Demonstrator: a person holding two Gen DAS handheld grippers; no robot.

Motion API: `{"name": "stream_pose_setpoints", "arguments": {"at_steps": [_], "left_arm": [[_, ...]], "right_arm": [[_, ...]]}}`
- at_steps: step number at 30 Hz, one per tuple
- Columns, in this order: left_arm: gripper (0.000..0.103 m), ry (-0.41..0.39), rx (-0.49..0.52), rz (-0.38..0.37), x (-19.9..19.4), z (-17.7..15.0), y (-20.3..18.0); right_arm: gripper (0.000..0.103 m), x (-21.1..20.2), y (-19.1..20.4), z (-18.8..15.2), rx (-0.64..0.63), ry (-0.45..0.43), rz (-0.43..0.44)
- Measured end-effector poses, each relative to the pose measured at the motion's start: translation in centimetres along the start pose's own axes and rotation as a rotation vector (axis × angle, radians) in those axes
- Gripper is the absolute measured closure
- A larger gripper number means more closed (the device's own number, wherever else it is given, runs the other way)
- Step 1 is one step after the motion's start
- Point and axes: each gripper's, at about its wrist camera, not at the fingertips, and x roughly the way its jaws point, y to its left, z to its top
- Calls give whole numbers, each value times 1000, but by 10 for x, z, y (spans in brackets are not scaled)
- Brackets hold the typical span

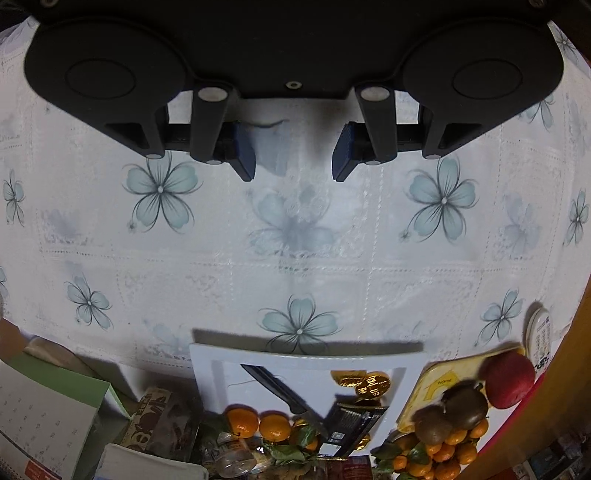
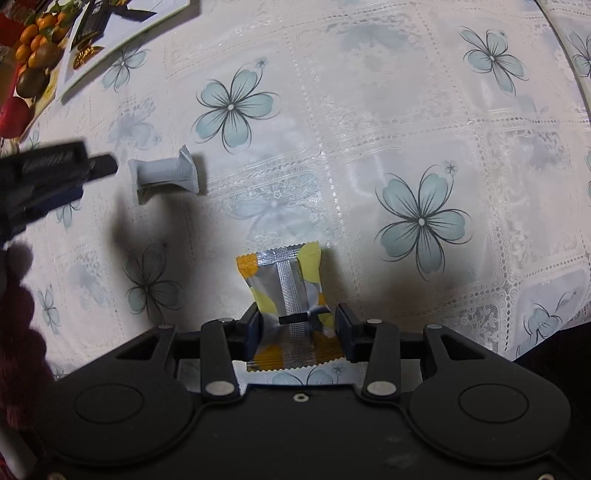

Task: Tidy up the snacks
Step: 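Grasp the white sesame packet with left tool while right tool holds the silver candy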

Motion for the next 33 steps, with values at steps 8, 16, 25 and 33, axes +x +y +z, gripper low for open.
{"name": "stream_pose_setpoints", "arguments": {"at_steps": [8,16,25,33], "left_arm": [[49,98,57,66,35,-2,-20],[49,67,120,28,-1,-42,-17],[50,7,106,29,-22,-42,-14],[49,35,3,128,16,-4,-8]], "right_arm": [[60,-7,2,1,-9,-16,12],[60,-16,-3,2,8,-34,26],[60,-15,-13,2,60,-47,6],[60,-19,-5,2,18,-49,40]]}}
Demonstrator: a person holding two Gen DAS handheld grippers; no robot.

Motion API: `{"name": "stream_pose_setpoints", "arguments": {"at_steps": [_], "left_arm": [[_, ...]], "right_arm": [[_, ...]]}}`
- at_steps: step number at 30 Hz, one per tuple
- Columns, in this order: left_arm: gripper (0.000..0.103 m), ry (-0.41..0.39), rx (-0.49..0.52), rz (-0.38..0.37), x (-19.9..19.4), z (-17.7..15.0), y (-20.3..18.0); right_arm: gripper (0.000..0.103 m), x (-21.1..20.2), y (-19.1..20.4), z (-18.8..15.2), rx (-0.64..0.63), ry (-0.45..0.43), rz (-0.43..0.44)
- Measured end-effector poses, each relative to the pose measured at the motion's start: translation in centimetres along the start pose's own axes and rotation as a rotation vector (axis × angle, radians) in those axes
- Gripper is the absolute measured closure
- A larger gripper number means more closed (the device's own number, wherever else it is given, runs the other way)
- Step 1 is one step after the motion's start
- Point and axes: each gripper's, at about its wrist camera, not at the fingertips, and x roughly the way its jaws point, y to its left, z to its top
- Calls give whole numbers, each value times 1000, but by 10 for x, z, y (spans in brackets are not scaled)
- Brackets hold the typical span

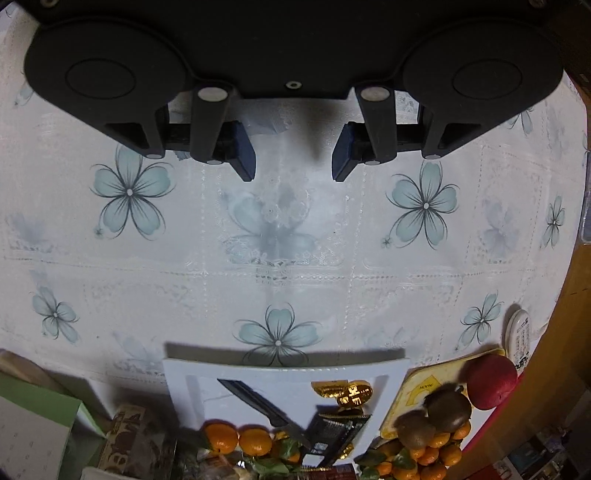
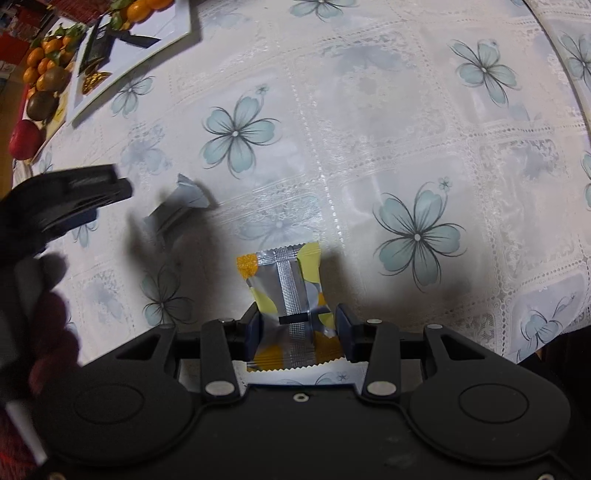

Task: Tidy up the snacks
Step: 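Grasp the white sesame packet with left tool while right tool holds the silver candy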

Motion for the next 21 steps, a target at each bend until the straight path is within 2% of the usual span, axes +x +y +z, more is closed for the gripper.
{"name": "stream_pose_setpoints", "arguments": {"at_steps": [4,11,12,16,19,21], "left_arm": [[50,59,73,-27,10,-16,-15],[51,94,134,-158,-13,-53,-36],[51,94,145,-164,-15,-58,-41],[51,33,212,-112,-27,-70,-56],[51,54,246,-146,-32,-78,-60],[50,112,261,-179,-29,-84,-61]], "right_arm": [[60,-7,-8,4,28,-12,15],[60,-17,-27,12,100,-30,35],[60,-19,-30,13,110,-31,39],[60,-25,-46,18,164,-46,56],[59,-32,-59,21,208,-69,52],[59,-35,-65,23,224,-70,61]]}}
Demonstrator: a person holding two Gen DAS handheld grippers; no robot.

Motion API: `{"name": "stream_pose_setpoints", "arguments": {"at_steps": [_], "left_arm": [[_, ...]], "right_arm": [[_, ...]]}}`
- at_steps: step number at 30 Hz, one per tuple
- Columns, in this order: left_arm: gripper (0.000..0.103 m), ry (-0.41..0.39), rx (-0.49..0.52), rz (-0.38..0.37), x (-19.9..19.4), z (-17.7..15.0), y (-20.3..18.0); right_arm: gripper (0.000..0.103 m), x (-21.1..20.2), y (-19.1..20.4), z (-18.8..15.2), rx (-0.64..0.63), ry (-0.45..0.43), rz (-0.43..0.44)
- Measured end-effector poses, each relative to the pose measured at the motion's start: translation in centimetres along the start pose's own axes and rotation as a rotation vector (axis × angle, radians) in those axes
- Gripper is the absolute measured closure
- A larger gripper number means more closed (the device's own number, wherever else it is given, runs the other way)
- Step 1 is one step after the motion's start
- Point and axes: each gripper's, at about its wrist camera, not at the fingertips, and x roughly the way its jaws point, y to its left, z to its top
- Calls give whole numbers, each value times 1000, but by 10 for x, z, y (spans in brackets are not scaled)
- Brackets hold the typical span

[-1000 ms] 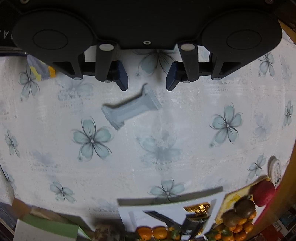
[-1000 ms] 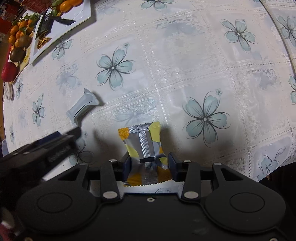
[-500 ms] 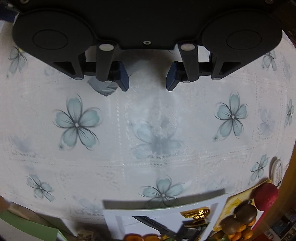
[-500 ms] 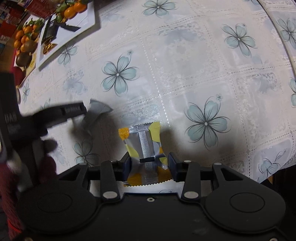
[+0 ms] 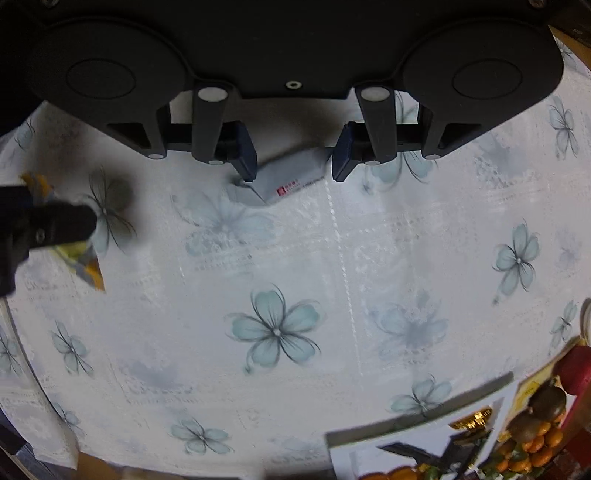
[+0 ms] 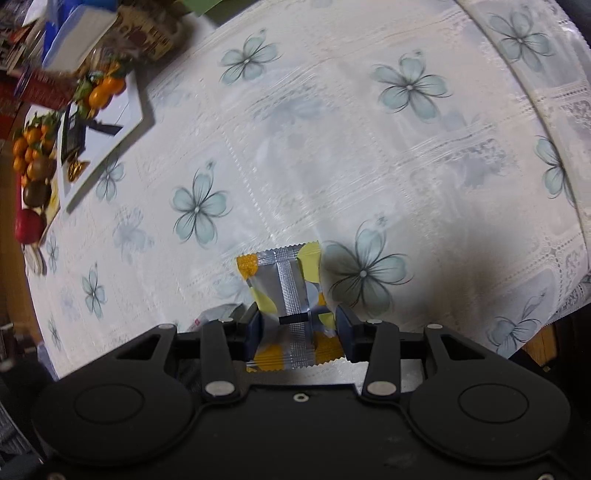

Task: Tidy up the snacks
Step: 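Grasp the white sesame packet with left tool while right tool holds the silver candy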

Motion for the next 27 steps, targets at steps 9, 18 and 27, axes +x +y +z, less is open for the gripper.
{"name": "stream_pose_setpoints", "arguments": {"at_steps": [9,18,27], "left_arm": [[51,16,70,2,-8,-15,-5],[50,-22,330,41,-2,-24,-31],[72,-1,291,25,17,-18,-24]], "right_arm": [[59,-6,-5,-1,8,6,35],[59,-5,-4,-1,0,17,41],[59,-3,0,-2,-25,17,31]]}}
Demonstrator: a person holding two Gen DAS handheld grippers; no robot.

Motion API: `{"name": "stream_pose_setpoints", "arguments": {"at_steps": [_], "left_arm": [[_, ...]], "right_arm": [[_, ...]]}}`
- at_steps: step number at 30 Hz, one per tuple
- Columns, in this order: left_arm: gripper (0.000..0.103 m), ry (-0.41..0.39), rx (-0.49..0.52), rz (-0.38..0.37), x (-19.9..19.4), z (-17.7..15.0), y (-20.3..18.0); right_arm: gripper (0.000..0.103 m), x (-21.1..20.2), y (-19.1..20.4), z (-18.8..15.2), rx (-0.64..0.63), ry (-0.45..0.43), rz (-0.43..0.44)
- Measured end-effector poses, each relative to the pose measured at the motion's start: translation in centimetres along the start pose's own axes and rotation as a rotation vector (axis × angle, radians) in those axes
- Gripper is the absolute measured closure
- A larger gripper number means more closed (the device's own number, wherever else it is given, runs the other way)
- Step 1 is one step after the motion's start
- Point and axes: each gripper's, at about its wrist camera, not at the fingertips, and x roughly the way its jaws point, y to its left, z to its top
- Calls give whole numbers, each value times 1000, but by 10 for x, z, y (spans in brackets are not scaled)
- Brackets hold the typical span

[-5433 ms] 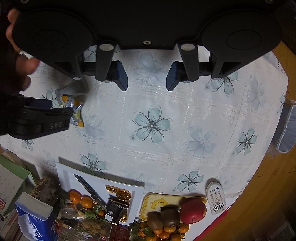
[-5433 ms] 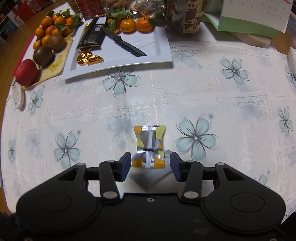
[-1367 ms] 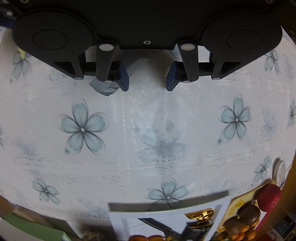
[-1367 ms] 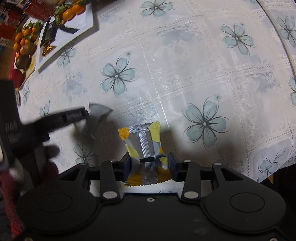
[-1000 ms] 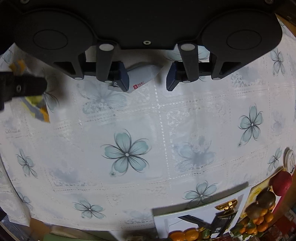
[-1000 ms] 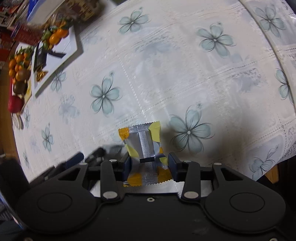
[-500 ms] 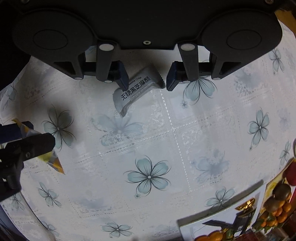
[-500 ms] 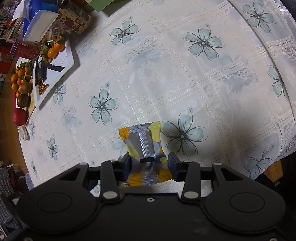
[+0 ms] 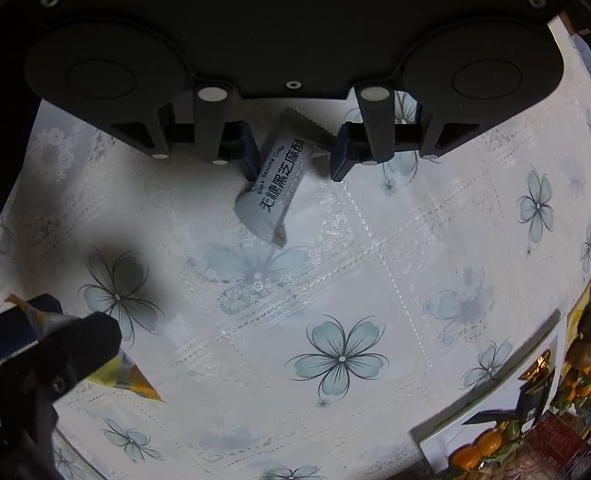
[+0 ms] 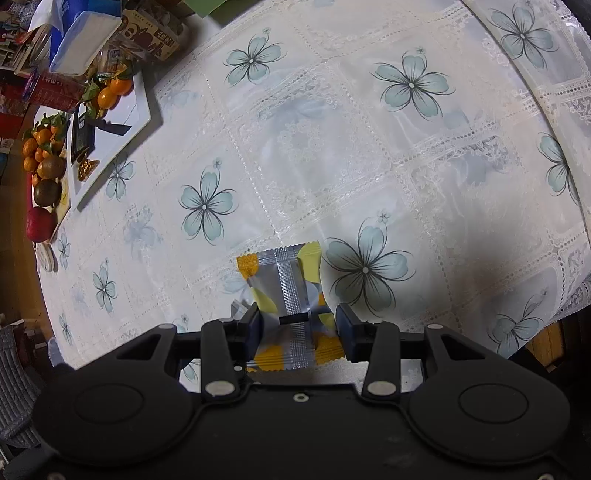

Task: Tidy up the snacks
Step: 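Grasp the white sesame packet with left tool while right tool holds the silver candy, then carry the white packet and silver-yellow candy back over the gold tray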

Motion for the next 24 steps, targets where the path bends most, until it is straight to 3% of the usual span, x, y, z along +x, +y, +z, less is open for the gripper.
{"name": "stream_pose_setpoints", "arguments": {"at_steps": [3,11,17,24], "left_arm": [[76,6,-98,-49,2,0,12],[76,9,-346,-59,-26,-27,48],[76,-42,-424,-25,-63,-67,60],[76,-92,-478,28,-91,-122,59]], "right_arm": [[59,1,2,0,-12,-3,-8],[60,1,10,-5,-82,-40,0],[60,-14,27,-31,-237,-128,83],[60,-34,44,-90,-437,-247,144]]}}
